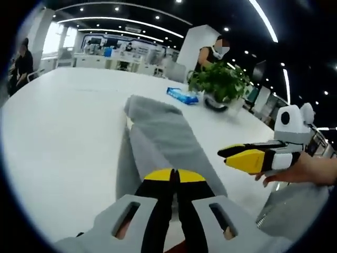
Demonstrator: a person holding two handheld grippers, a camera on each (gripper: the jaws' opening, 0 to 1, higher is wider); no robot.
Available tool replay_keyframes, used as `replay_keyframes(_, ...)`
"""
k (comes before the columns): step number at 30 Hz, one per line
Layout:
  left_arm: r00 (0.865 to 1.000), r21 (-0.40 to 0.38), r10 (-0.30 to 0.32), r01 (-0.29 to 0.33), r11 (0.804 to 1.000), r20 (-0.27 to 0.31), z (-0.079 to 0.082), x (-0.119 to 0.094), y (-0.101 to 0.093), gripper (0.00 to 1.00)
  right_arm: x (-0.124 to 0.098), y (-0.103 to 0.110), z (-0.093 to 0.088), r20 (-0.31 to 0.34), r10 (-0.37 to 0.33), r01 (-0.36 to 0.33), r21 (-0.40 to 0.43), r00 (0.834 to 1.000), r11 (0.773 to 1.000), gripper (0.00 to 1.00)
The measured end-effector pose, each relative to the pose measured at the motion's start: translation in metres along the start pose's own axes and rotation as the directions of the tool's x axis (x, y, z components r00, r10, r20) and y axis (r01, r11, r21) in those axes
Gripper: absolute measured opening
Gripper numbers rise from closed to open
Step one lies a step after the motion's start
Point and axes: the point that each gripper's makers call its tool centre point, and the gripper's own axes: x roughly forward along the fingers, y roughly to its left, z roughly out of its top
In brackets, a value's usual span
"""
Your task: Open the folded towel by lifting each exposed corner and separating the folded layers until the towel lies flat within the target outline without major curled edges
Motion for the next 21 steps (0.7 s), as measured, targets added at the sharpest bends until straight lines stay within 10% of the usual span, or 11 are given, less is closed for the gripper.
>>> replay_keyframes(21, 0.987, 0.045, -0.156, 0.155, 0.987, 0.031, 0.008, 0.002, -0.037, 0.00, 0.030, -0.017, 0.031, 0.041, -0.020, 0.014, 0.162, 0.999, 0.987, 0.20)
